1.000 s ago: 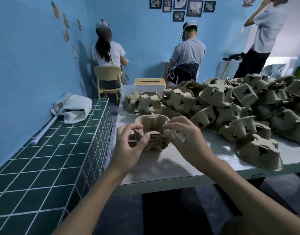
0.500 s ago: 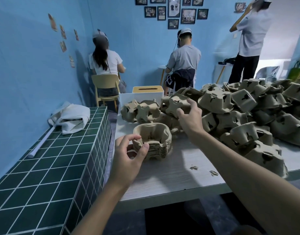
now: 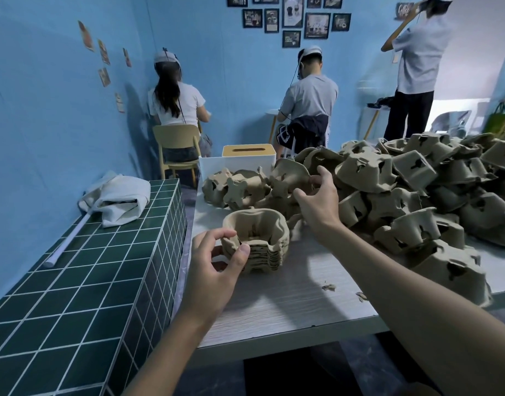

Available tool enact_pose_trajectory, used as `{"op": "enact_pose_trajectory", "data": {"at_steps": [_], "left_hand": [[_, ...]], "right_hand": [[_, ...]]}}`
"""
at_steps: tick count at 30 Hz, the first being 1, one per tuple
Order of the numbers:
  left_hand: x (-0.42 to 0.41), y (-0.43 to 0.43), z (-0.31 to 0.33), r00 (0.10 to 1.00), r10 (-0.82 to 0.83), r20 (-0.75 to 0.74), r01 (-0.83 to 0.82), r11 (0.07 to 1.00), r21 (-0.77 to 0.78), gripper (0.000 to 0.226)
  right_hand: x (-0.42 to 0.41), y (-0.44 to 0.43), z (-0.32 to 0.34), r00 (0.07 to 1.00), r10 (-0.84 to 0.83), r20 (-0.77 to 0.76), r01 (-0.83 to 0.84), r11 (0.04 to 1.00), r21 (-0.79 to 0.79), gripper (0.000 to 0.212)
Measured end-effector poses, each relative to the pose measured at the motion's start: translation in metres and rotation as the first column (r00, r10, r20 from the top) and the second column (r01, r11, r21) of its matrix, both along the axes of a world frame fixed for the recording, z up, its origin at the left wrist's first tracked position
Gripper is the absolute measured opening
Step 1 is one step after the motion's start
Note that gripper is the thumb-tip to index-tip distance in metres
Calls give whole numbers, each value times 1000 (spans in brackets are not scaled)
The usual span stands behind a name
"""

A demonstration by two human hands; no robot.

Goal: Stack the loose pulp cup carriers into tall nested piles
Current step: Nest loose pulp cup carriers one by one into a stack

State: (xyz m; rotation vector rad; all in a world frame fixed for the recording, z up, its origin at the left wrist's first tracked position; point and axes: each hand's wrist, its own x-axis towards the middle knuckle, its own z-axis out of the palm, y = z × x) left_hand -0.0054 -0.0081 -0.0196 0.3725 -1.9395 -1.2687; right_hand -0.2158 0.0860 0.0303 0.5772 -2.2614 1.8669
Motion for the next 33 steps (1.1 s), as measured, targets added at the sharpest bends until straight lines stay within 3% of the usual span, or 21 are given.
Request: {"op": "enact_pose_trajectory", "data": {"at_steps": [5,10,13,18,21,26,30,33], "left_hand": [[1,1,1,1000,-3,9,2,1000,13,31],[1,2,2,1000,-9,0,9,1000,12,30],[1,1,1,1000,-2,-3,2,1000,7,24],[1,1,2,1000,-5,-9,5,1000,13,30],[1,2,3,1000,-3,-9,4,999,32,32],[1,2,1,1000,3,-11,-2,999,32,20],[1,2,1,1000,9,-7,-9,1000,24,20],[2,2,1,1000,22,-5,-21,999,30,21]], "right_hand": [[1,2,3,995,-5,-96,13,996,83,33],[2,5,-1,983,90,-160,-54,974,220,23],[5,7,-4,970,128,-208,-82,973,217,16],[10,10,-5,870,136,-473,-42,978,204,15],[12,19,-8,782,214,-586,-50,958,283,20],[10,37,-19,769,291,-569,-32,907,420,36],[19,48,-6,826,242,-508,-84,946,314,34],[28,51,6,808,187,-558,-67,971,228,26]]}}
